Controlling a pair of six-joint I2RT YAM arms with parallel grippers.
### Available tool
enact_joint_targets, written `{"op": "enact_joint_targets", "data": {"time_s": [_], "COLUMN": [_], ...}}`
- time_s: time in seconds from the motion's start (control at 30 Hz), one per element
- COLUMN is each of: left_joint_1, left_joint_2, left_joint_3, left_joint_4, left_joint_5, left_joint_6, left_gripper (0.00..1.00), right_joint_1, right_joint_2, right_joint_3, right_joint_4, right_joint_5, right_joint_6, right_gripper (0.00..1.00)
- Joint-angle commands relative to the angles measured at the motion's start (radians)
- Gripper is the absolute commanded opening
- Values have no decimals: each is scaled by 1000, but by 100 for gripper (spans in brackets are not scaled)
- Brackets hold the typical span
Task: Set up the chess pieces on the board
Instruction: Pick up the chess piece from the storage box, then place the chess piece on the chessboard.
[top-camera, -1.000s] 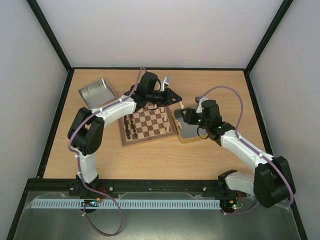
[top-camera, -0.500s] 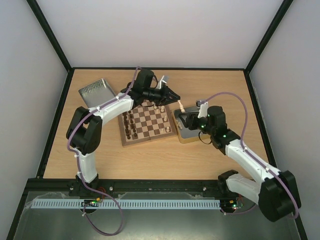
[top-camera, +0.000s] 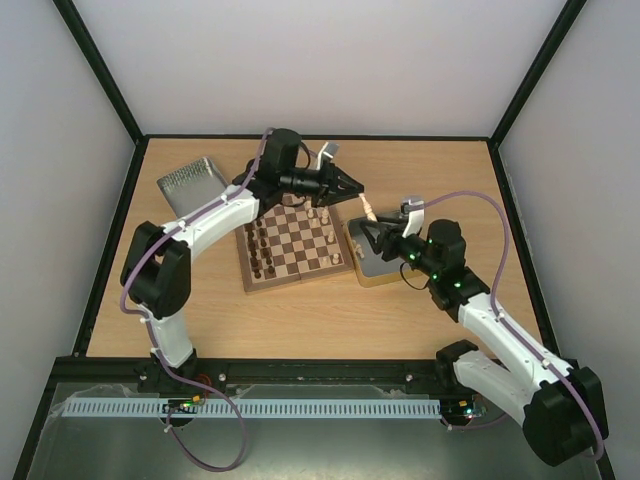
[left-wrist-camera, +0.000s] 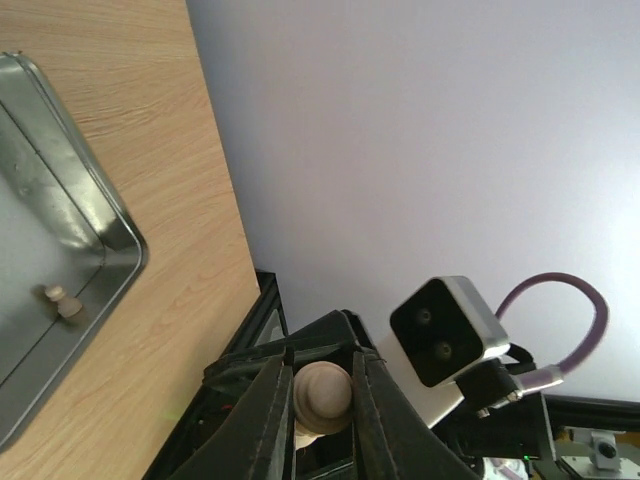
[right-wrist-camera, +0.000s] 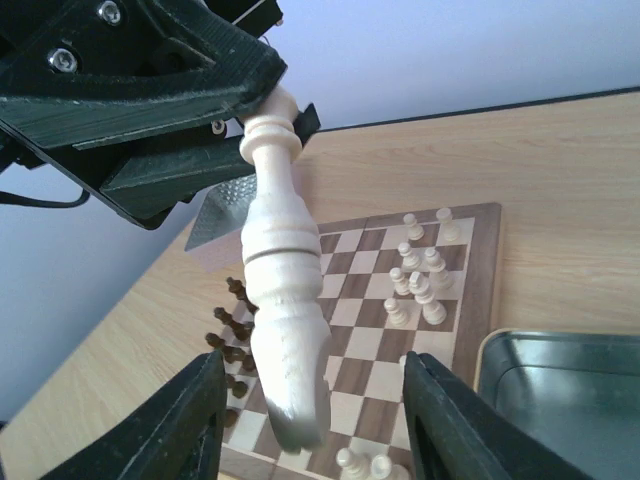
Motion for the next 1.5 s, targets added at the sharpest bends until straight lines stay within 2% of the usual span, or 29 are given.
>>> {"op": "enact_joint_targets", "data": {"time_s": [0.0,0.37,0.57,0.67,0.77,0.9,1.07,1.17,1.33,1.47], "left_joint_1": [9,15,19,21,23,21,-50,-111,-127,-130], "left_joint_2": [-44,-49,-54,-66,-95,-166,-268,-286,-228,-179], "left_joint_3": [-7,-25,-35,-36,-37,-90,-254,-357,-410,-421], "left_joint_4": [40,48,51,10,-88,-221,-210,-126,-41,56], "left_joint_5": [39,36,27,-12,-132,-396,-842,-1021,-1185,-1159], "left_joint_6": [-54,-59,-52,-5,137,356,605,715,732,733], "left_gripper": [2,2,2,2,2,2,2,2,2,2], "right_joint_1": [-2,-2,-2,-2,-1,-2,-2,-1,-1,-2], "right_joint_2": [-44,-66,-61,-60,-25,61,112,138,194,206], "right_joint_3": [-29,-33,-30,-27,-10,18,42,45,55,53], "right_joint_4": [74,98,89,71,3,-162,-263,-250,-233,-229], "right_joint_5": [-26,-43,-28,10,21,34,130,141,150,151], "right_joint_6": [9,37,45,69,108,138,187,223,271,278], "right_gripper": [43,25,8,2,2,2,2,2,2,2]}}
